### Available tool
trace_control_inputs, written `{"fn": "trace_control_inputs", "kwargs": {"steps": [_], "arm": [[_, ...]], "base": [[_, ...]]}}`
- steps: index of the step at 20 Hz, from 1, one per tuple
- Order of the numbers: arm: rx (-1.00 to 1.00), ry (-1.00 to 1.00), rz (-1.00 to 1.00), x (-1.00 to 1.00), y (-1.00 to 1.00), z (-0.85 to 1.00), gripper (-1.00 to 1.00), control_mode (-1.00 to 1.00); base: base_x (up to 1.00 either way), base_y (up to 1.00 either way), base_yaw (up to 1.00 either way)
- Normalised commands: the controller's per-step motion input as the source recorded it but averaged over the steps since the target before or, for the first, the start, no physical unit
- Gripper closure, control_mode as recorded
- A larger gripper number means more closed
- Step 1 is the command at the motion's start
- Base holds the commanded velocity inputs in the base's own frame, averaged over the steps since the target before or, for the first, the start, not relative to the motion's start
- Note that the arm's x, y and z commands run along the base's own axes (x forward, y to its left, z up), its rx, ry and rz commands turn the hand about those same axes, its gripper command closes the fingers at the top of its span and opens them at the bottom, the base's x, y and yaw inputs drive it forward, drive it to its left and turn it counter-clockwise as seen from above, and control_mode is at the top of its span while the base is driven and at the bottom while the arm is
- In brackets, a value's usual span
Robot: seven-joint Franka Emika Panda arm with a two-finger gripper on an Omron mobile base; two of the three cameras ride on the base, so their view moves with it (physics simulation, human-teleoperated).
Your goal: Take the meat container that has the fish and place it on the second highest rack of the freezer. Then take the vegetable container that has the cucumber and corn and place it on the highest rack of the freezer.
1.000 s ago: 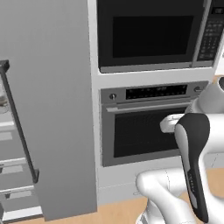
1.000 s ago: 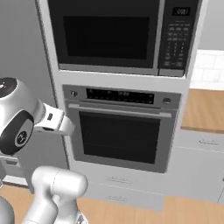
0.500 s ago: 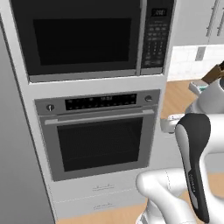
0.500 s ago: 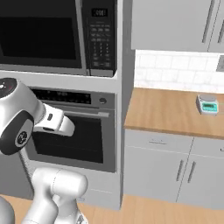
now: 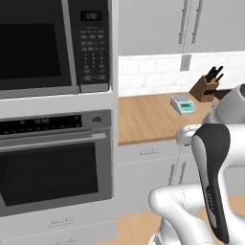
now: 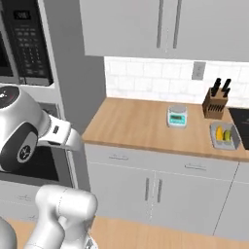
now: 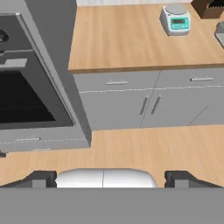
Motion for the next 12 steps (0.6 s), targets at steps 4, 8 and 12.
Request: {"fn": "trace_control_inputs", "kwargs": {"steps": [4,8,12], "arm": [[0.0,0.0,0.0,0.0,0.0,0.0,-1.0,1.0],[0.0,0.0,0.0,0.0,0.0,0.0,-1.0,1.0],[0.0,0.0,0.0,0.0,0.0,0.0,-1.0,1.0]], "base": [[0.32,-1.0,-0.01],[0.35,-1.0,-0.03],[0.38,-0.74,-0.12]]}}
